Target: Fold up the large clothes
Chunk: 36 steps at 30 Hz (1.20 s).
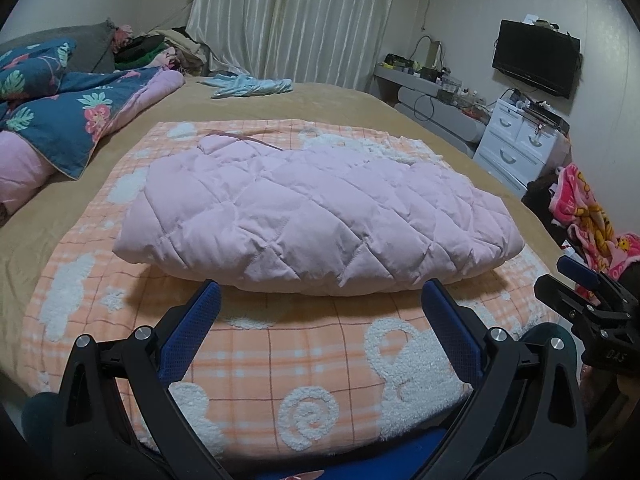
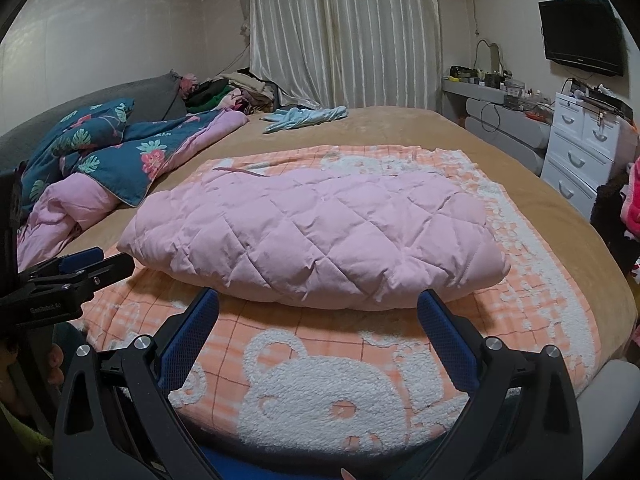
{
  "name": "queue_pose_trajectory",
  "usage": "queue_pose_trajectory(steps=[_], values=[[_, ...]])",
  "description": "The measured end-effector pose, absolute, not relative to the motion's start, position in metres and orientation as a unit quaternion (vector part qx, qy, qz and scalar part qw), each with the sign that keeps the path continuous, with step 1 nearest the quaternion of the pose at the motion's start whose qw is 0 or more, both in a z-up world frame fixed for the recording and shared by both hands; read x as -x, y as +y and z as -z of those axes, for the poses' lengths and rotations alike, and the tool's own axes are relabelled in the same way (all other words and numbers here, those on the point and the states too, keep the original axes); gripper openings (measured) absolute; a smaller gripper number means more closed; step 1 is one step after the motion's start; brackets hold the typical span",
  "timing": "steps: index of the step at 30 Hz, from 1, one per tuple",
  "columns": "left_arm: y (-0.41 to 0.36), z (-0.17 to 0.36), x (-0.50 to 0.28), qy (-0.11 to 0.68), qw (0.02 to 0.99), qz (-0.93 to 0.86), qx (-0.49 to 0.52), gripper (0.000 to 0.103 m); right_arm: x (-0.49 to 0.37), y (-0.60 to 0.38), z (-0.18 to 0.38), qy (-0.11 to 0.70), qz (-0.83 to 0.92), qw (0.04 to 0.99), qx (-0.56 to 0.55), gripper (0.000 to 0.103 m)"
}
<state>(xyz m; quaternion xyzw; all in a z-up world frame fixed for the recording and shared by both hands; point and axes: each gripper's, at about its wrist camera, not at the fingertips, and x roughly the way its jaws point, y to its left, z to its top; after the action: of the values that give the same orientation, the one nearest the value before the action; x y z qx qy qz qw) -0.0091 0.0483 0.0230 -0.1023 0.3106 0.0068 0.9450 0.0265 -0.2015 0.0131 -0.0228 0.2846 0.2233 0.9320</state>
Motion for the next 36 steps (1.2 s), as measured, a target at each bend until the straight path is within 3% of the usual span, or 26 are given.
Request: queue_pose_trajectory(steps=[36], values=[[0.0536,-0.0273,0.012,0.308,0.946,-0.015,0.101,0.094,-0.025,-0.203,-0.0131,0.285,-0.22,0.933,0.023,0.099]])
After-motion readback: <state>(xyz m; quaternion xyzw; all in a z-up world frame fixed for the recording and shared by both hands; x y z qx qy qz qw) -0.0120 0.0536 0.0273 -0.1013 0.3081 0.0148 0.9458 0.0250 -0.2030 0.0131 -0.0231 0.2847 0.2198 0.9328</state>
